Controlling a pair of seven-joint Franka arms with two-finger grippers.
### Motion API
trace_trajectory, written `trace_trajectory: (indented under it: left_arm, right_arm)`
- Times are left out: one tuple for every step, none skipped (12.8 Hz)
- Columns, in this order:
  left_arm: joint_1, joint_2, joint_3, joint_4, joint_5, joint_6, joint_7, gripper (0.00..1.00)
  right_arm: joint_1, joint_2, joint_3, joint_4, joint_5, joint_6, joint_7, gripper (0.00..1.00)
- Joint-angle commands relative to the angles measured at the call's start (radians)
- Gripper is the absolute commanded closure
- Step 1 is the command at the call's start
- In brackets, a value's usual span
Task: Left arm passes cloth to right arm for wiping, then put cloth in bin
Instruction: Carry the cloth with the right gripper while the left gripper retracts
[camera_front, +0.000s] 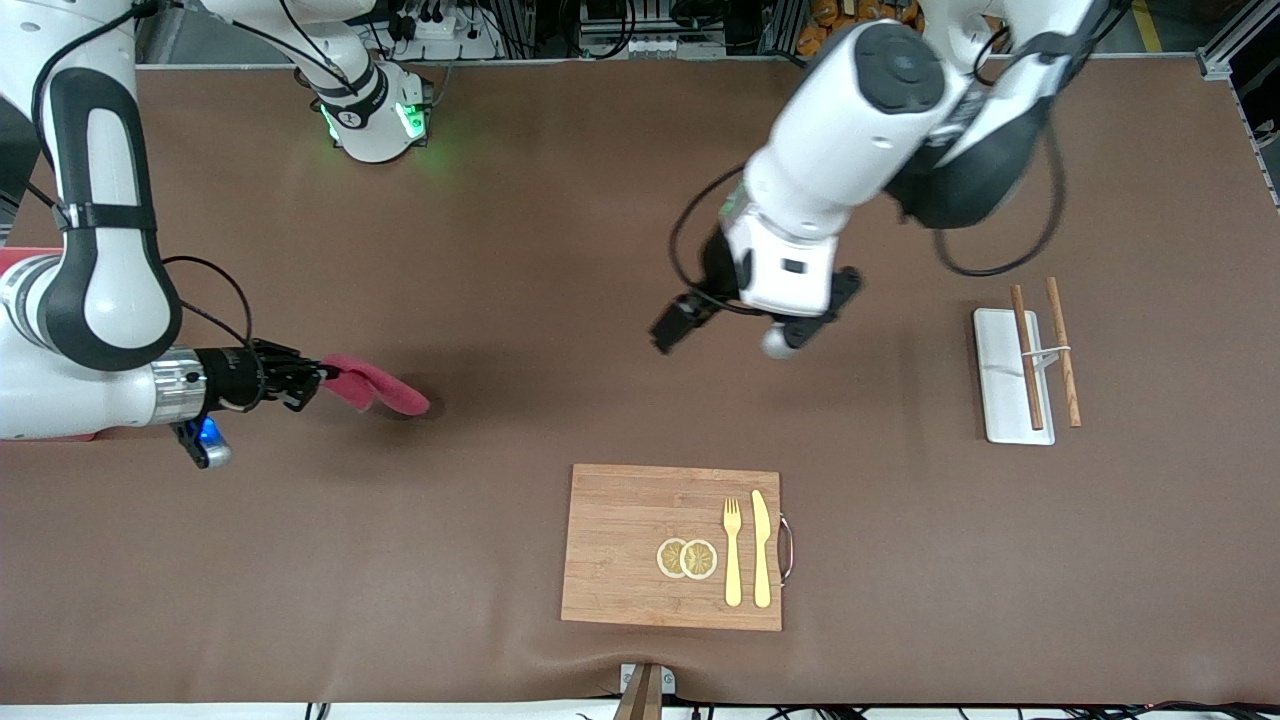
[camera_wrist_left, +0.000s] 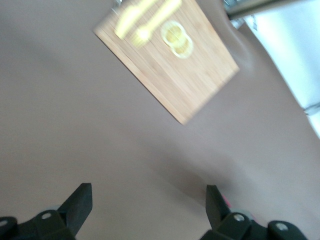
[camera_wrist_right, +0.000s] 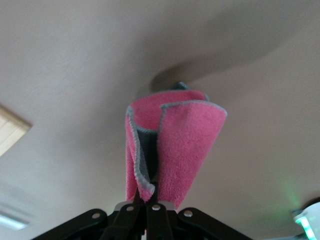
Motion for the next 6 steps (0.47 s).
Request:
trace_trajectory:
  left_arm:
    - [0.132,-0.057,-0.005,-0.019,0.016,-0.16,0.24,0.0]
    - [0.191,-0.07,-0.005,-0.021,0.016,-0.214,0.349,0.0]
    - [0.248,-0.081,-0.005,-0.024,0.019,-0.267,0.457,0.0]
    - [0.293,-0.098,-0.005,-0.032,0.044,-0.303,0.548,0.0]
    - [0.336,-0.113,-0.006,-0.042,0.083,-0.338,0.63,0.0]
    - [0.368,-0.126,-0.006,-0.056,0.114,-0.361,0.701,0.0]
  right_arm:
    - [-0.054,-0.002,0.015,0.013,-0.153,0.021,-0.123,1.0]
    - [-0.083,-0.002,0.015,0.024,-0.214,0.034,-0.183,1.0]
    - [-0.115,-0.002,0.015,0.03,-0.254,0.04,-0.243,1.0]
    - [-0.148,-0.002,0.015,0.045,-0.288,0.04,-0.312,1.0]
    - [-0.174,-0.003,0.015,0.048,-0.328,0.04,-0.373,1.0]
    - [-0.203,-0.002,0.015,0.056,-0.363,0.04,-0.432,1.0]
